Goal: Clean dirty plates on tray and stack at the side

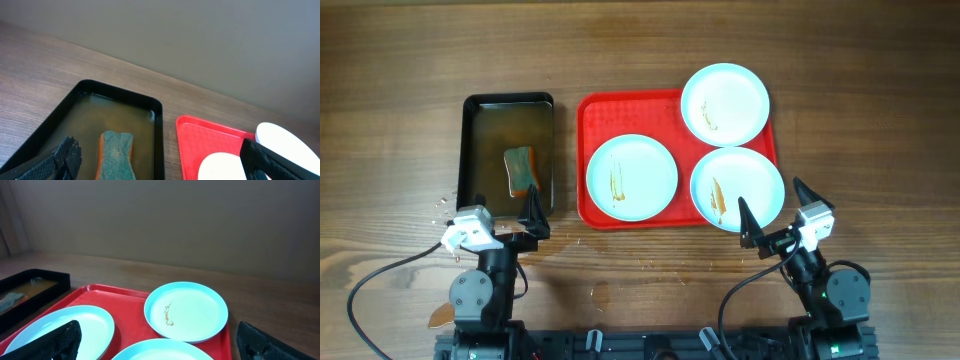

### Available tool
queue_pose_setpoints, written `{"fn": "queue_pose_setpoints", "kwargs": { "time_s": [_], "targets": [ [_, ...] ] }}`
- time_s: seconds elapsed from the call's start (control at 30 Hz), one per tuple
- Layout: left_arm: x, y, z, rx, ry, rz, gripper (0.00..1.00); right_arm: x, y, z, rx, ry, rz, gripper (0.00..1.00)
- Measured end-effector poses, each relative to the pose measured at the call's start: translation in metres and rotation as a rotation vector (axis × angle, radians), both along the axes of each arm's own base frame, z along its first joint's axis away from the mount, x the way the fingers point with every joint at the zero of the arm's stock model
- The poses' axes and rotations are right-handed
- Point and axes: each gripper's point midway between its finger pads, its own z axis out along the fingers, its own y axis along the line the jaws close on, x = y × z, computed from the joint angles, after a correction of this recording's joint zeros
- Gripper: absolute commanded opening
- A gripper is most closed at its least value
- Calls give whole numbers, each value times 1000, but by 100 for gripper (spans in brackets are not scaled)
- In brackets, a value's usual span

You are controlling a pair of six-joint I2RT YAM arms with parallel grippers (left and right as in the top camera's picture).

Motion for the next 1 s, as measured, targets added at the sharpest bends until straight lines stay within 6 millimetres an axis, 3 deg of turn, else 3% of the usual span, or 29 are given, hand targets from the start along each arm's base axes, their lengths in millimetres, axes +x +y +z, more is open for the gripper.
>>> {"fn": "queue_pose_setpoints", "kwargs": {
  "time_s": [0.23,1.0],
  "targets": [
    [1,8,-5,57,24,45,100,1,0,-2,-2,11,0,100],
    [1,9,-5,67,24,48,100,1,0,-2,-2,11,0,100]
  ]
}}
